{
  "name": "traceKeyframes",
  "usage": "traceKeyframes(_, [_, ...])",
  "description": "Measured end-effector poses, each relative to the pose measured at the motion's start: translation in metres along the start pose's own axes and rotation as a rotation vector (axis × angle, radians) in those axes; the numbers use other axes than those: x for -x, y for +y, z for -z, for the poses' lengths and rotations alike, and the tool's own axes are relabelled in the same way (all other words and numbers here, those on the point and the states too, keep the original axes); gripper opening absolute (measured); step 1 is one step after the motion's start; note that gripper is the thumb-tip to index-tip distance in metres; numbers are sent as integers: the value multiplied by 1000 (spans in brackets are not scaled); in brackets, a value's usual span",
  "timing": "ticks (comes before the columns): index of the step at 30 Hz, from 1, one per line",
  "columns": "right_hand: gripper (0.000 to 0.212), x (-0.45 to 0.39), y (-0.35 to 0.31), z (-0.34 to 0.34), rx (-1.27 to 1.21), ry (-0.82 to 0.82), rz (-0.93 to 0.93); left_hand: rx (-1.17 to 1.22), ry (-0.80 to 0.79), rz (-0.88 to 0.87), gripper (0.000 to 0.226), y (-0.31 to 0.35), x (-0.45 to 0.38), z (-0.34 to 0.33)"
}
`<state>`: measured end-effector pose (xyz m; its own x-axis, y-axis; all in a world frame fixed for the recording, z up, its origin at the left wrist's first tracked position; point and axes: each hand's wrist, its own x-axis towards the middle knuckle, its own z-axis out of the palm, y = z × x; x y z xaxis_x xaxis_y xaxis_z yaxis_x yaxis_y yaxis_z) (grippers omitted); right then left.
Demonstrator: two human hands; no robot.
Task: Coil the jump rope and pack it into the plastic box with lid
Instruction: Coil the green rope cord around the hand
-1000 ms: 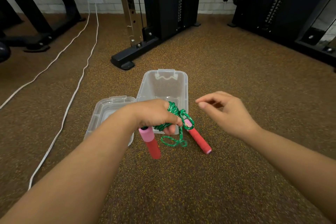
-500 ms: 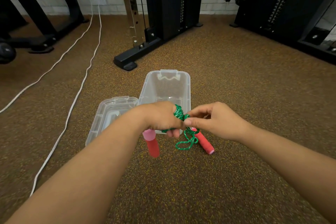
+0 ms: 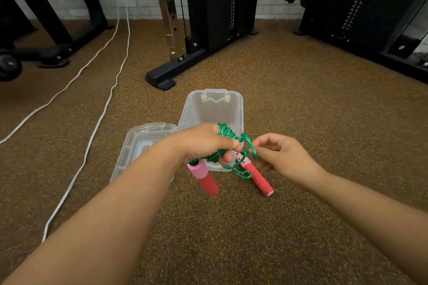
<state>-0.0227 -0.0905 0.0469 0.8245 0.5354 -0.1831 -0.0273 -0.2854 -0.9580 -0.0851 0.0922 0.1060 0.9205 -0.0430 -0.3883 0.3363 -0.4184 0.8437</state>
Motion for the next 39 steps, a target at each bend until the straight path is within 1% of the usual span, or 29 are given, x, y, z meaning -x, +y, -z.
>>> traceKeyframes(2, [12,2,-3,2,205,14,229,23,13,32,13,-2,-3,1])
traceKeyframes(3, [12,2,-4,4,290,0,314,38,13,35,12,-3,-5,1])
traceKeyframes(4, [18,3,-5,6,377,-7,371,49,8,33,12,-3,-5,1])
traceKeyframes(6, [26,1,-5,7,520,23,422,59,5,26,12,-3,-5,2])
traceKeyframes(9, [19,-1,-6,6,633,107,453,25,-1,15,13,-3,-5,1])
traceKeyframes(11, [11,-2,-11,4,579,146,507,-25,-7,16,13,-4,-5,0])
traceKeyframes(12, [8,-2,-15,3,457,165,500,-48,-10,19,13,-5,-5,-1])
traceKeyframes(13, [5,-3,-20,2,263,183,436,-87,-11,25,13,-6,-5,-1])
traceKeyframes(15, [5,-9,-27,4,-231,194,186,-188,-9,34,20,-10,-5,0])
traceKeyframes(16, [6,-13,-28,7,-416,213,59,-215,-5,32,26,-12,-5,1])
traceKeyframes(17, [7,-18,-24,12,-509,241,-63,-214,-3,26,30,-13,-4,3])
traceKeyframes(18, [11,-20,-19,17,-536,254,-175,-185,-2,14,29,-13,-3,5])
traceKeyframes(20, [22,-23,-3,25,-474,231,-342,-94,9,-17,16,-11,-1,11])
traceKeyframes(22, [23,-21,12,28,-369,192,-392,-38,36,-46,17,-9,0,16])
traceKeyframes(23, [21,-20,16,28,-324,183,-377,-21,44,-45,18,-10,-1,17])
traceKeyframes(24, [20,-18,17,26,-286,187,-332,-16,45,-35,23,-9,-1,16])
traceKeyframes(26, [19,-17,14,20,-210,240,-176,-37,40,-11,35,-8,-1,13])
traceKeyframes(28, [23,-15,5,12,-173,312,-31,-17,33,-7,35,-7,-1,10])
traceKeyframes(29, [27,-13,1,9,-144,321,36,8,27,-6,33,-7,-2,9])
traceKeyframes(30, [31,-10,-3,5,-77,294,105,38,23,-4,31,-6,-3,8])
traceKeyframes(31, [35,-7,-5,2,19,223,172,72,12,-5,28,-5,-2,7])
traceKeyframes(33, [45,-4,-6,-6,169,19,260,143,-29,-15,19,-3,-1,6])
traceKeyframes(34, [47,-5,-6,-10,194,-67,285,185,-48,-19,18,-2,-1,5])
traceKeyframes(36, [38,-8,0,-19,161,-163,284,295,-55,-26,19,0,0,6])
traceKeyframes(38, [19,-8,2,-27,9,-158,199,426,-46,-38,21,1,0,7])
traceKeyframes(39, [17,-8,3,-30,-87,-126,146,494,-46,-45,21,1,0,9])
